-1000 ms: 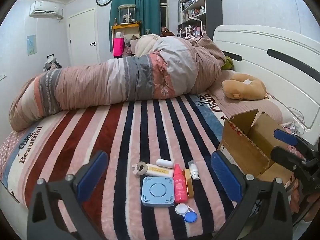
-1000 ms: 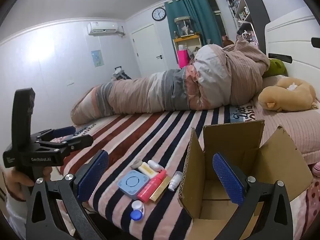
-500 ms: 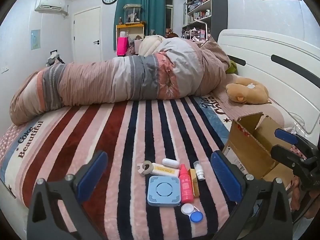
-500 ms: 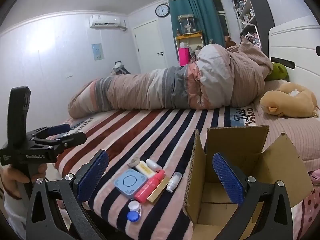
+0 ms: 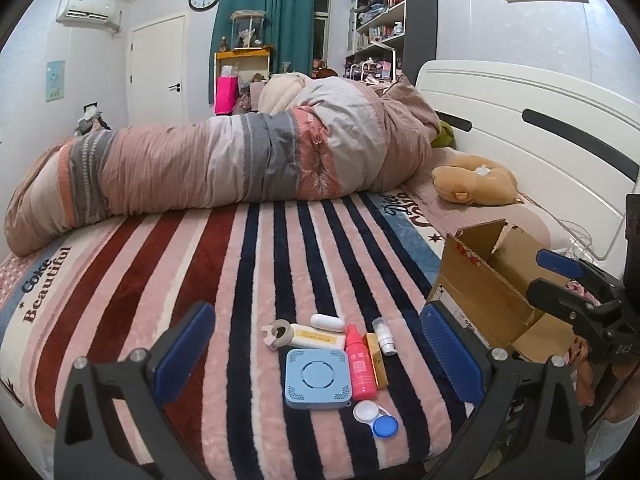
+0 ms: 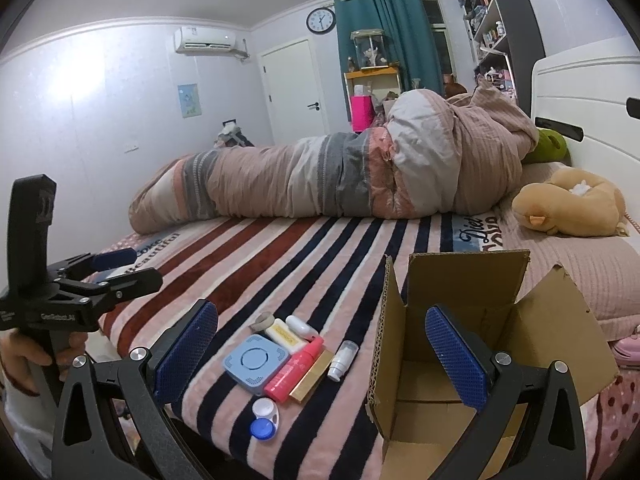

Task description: Organize rigid objects

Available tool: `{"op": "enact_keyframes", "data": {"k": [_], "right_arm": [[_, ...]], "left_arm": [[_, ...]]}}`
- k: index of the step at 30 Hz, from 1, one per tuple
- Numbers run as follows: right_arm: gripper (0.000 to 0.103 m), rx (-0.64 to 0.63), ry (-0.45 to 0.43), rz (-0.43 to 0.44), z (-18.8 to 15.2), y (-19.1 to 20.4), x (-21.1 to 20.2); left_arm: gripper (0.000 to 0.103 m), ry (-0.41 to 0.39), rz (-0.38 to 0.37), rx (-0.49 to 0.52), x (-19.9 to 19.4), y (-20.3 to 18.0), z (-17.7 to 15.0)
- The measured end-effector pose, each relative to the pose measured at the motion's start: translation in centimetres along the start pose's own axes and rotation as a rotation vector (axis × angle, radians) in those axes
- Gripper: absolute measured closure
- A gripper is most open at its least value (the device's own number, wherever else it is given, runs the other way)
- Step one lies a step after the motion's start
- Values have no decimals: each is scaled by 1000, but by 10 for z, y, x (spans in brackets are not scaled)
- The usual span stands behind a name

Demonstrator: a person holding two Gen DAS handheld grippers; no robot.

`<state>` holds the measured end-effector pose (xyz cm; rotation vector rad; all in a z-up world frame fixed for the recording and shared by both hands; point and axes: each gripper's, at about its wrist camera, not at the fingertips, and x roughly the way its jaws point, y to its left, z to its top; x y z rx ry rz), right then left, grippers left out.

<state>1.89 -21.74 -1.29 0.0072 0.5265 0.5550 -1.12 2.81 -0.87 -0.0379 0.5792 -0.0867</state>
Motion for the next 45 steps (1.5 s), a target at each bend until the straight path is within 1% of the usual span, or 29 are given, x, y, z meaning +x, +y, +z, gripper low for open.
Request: {"op": "enact_keyframes", "data": {"k": [9, 15, 18, 23, 31, 38, 45], "right_arm": [[0, 0, 0, 0, 1, 1, -1], [0, -3, 4, -7, 0, 2, -2], [0, 3, 6, 7, -2, 2, -2], [0, 3, 6, -9, -5, 8, -5], [0, 11, 0, -17, -6, 7, -7], [0, 16, -6, -27, -6, 3, -11], [0, 17, -7, -52, -5, 1, -11]], "left_arm": [[1, -2, -15, -6, -5, 0, 0], [1, 1, -8, -5, -7, 0, -3], [1, 2, -12, -7, -7, 0, -4], [1, 6, -13, -4, -7, 0, -5], [1, 15, -20, 1, -6, -4, -7], [1, 21, -11, 13, -4, -9, -5], [1, 7, -15, 18, -5, -12, -5]]}}
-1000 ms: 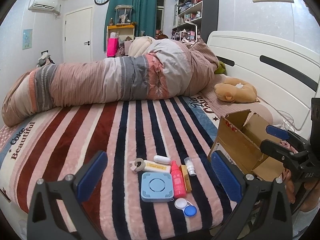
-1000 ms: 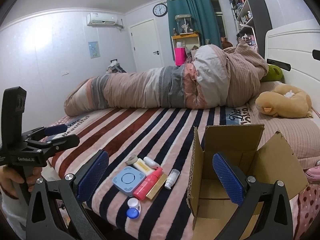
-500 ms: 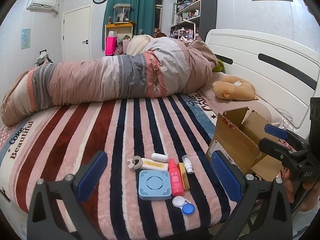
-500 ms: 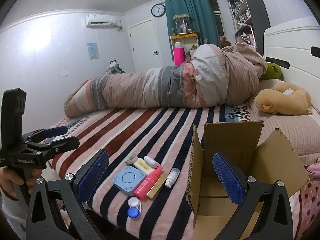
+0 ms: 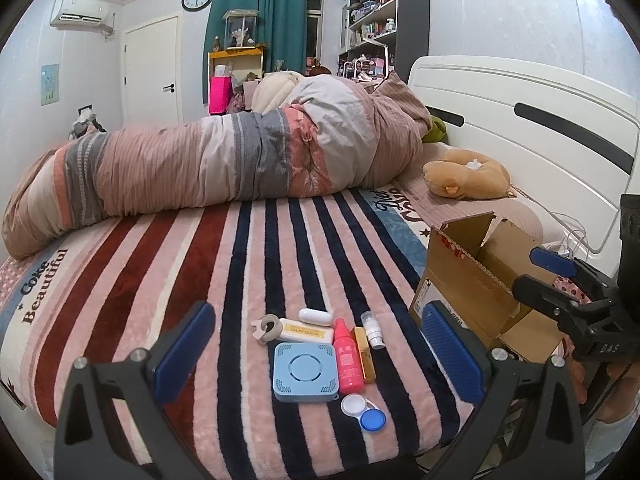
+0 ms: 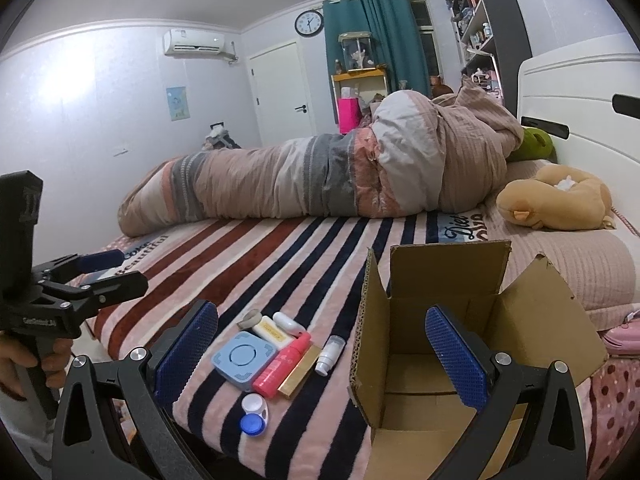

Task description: Organize rigid objects

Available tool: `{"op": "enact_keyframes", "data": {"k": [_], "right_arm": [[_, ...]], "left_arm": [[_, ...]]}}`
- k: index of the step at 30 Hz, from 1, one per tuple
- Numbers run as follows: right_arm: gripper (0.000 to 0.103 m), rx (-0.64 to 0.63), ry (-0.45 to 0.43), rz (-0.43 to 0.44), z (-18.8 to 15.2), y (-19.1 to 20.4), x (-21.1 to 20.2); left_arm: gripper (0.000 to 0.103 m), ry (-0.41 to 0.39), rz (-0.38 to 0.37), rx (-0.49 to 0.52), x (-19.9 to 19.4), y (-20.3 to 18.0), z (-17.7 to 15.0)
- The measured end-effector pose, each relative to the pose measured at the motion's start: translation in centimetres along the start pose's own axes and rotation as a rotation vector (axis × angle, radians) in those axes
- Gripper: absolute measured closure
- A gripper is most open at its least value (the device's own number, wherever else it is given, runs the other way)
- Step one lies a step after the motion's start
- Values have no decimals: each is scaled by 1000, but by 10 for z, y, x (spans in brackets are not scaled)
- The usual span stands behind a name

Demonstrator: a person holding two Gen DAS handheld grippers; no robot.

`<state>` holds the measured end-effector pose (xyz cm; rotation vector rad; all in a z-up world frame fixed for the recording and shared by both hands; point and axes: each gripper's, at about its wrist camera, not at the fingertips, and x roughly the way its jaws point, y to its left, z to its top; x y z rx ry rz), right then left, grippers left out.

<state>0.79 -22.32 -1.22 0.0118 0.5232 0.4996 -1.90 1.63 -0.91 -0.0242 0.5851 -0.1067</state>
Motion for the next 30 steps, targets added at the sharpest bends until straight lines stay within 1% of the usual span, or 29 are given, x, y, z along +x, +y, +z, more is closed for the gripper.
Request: {"op": "enact_keyframes", "data": {"k": [3, 6, 8, 9, 10, 13, 15, 16, 17, 18, 19, 21, 23, 25, 29, 30], "right_arm": [[0, 4, -4, -19, 1, -2, 0], [0, -24, -23, -73, 2, 5, -3], [0, -57, -53, -130, 3, 15, -7], [0, -66, -60, -142, 5, 18, -7], [0, -68, -58, -139, 7, 19, -7], [0, -70, -34, -74, 11, 31, 0], [0, -83, -26, -66, 12, 41, 6], [3, -88, -15, -58, 12, 48, 12], [10, -91, -5, -46, 11, 53, 17], [14, -94, 8, -28, 10, 59, 23], [20, -97, 27, -5, 8, 66, 33], [23, -93, 79, 31, 0, 74, 53], [29, -82, 164, 79, -13, 83, 81], [31, -73, 258, 115, -30, 89, 110], [31, -42, 389, 133, -57, 94, 153], [31, -32, 410, 147, -62, 93, 162]], "left_arm": [[1, -3, -8, -2, -2, 0, 1], [1, -15, -11, -3, -4, 3, 2], [1, -26, -9, -12, -5, 10, 2], [1, -30, -4, -17, -5, 15, 3], [1, -32, -2, -18, -4, 18, 3], [1, -42, -4, -23, -3, 38, 2], [1, -45, 0, -28, -1, 52, 2], [1, -47, -1, -31, 0, 58, 1], [1, -46, -7, -34, 2, 68, 0], [1, -45, -10, -34, 3, 72, -1], [1, -43, -12, -36, 5, 81, -4], [1, -27, -4, -39, 13, 97, -10], [1, -4, -8, -45, 23, 113, -21], [1, 17, -21, -60, 31, 123, -29], [1, 61, -55, -99, 52, 144, -51], [1, 70, -59, -107, 57, 147, -55]]}}
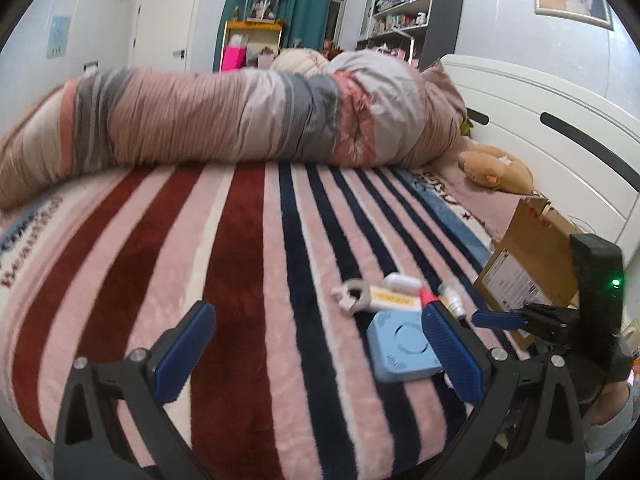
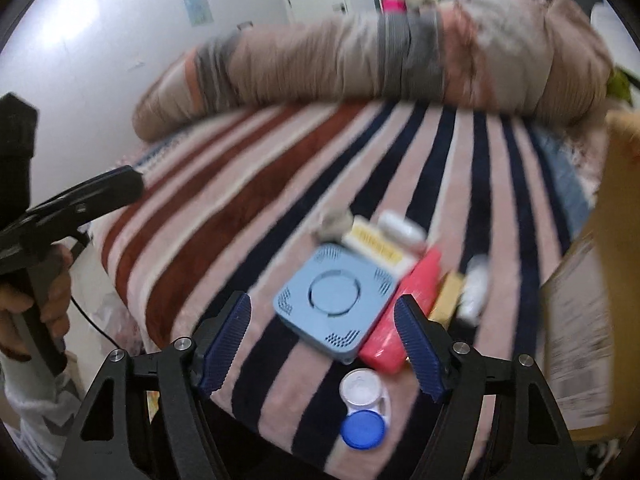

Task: Organize rigid objects
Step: 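Reach the right tool to the light-blue square case and grasp it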

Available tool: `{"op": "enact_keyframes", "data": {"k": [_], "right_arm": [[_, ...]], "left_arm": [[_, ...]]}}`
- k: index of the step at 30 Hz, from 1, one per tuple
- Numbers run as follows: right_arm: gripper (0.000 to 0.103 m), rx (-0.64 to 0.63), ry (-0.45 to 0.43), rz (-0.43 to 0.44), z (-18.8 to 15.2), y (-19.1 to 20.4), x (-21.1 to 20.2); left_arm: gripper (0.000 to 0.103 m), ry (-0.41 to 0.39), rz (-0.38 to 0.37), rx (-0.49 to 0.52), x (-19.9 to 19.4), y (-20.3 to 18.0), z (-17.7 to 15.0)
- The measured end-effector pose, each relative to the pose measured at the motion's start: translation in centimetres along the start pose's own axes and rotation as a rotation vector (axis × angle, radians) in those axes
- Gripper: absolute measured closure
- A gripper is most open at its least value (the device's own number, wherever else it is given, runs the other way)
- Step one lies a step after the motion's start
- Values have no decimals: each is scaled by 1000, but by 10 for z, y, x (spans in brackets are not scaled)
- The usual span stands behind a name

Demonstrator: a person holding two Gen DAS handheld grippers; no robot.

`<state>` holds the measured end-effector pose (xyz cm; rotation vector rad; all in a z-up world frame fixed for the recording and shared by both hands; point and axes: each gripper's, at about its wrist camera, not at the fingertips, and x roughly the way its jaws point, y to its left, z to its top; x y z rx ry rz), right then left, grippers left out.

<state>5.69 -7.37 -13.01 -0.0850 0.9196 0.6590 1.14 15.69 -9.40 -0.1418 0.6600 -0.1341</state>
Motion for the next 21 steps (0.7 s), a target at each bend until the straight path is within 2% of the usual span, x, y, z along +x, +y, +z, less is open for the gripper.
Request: {"op": "enact_keyframes", "data": {"k": [5, 7, 9, 11, 13, 16, 21], "right_arm": [[31, 40, 78, 25, 0, -3, 32], [31, 54, 115, 1, 2, -4, 40], [29, 69, 114, -24, 4, -2, 44], [15, 81, 121, -10, 7, 0, 46], [9, 83, 138, 8, 8, 4, 50], [7, 50, 167, -56, 14, 11, 60], [7, 109, 156, -109, 20, 12, 65]], "left_arm": [[1, 25, -34, -33, 21, 10, -15], [1, 27, -43, -43, 25, 12, -18], [1, 26, -56, -56, 28, 14, -21], [1, 24, -65, -64, 29, 14, -22], [1, 23, -64, -67, 29, 15, -23], [1, 21, -55, -80, 28, 21, -23], [1, 21, -60, -104, 28, 30, -23]]}}
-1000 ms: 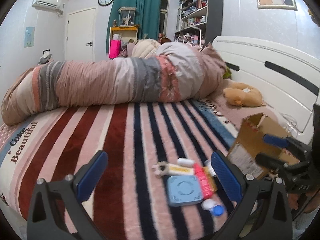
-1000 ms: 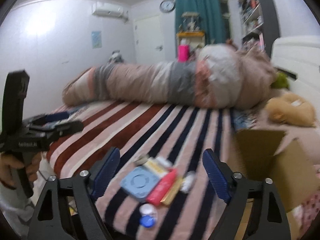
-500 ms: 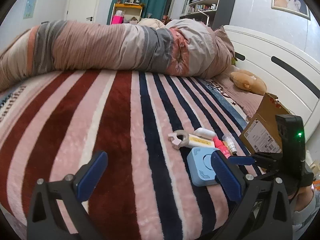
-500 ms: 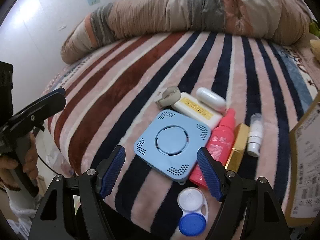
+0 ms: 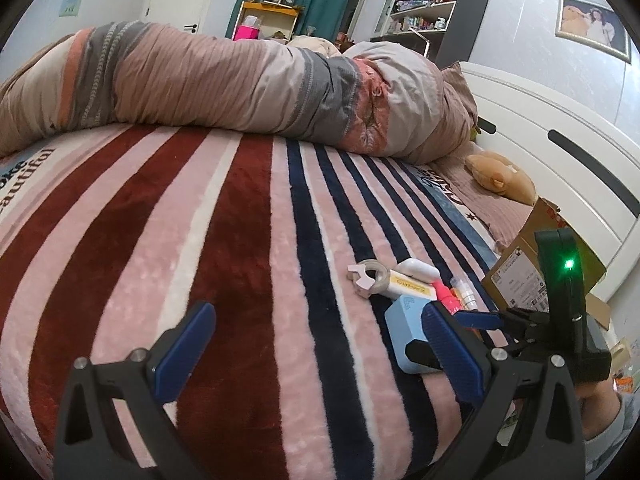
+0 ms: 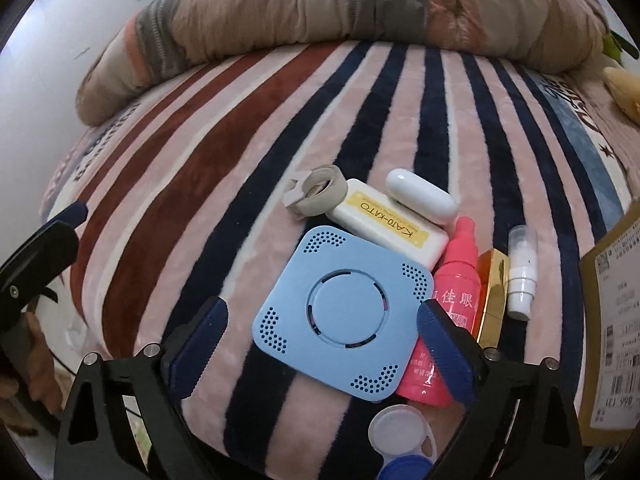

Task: Organize rigid objects
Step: 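Reach the right tool to the light-blue square case and grasp it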

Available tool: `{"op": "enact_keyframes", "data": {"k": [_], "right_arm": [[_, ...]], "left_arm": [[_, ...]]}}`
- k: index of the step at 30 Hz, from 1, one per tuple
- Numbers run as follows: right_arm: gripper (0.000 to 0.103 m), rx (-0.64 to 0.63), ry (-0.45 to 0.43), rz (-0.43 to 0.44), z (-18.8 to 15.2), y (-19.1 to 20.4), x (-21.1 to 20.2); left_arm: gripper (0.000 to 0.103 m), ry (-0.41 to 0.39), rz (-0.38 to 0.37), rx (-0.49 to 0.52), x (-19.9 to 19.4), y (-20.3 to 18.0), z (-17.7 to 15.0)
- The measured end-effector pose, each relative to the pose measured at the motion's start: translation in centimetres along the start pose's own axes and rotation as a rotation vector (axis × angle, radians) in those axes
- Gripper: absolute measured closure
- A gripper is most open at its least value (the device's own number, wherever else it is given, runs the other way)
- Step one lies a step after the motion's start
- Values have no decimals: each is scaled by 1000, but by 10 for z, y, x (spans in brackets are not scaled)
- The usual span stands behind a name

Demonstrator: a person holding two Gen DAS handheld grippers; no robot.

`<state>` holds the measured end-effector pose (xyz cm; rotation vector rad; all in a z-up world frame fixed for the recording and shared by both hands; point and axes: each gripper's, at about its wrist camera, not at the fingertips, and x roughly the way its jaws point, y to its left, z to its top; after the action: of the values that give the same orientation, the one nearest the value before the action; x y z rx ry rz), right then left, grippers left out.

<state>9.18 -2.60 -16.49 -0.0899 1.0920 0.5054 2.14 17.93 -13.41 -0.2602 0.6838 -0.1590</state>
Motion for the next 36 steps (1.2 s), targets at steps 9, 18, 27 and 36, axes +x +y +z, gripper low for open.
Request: {"op": "enact_keyframes", "data": {"k": [9, 18, 27, 36], "right_arm": [[11, -41, -15, -111, -1, 8, 13], [30, -130, -74, -74, 1, 10, 10], [21, -233, -69, 22, 3, 15, 7], [7, -333, 124, 226, 29, -18, 19]], "left_arm": [[1, -11, -14, 2, -1, 1, 0], [1, -8, -6, -3, -3, 4, -2], [1, -3, 0, 7, -5, 2, -3], [1, -1, 16, 13, -7, 1, -3]]}}
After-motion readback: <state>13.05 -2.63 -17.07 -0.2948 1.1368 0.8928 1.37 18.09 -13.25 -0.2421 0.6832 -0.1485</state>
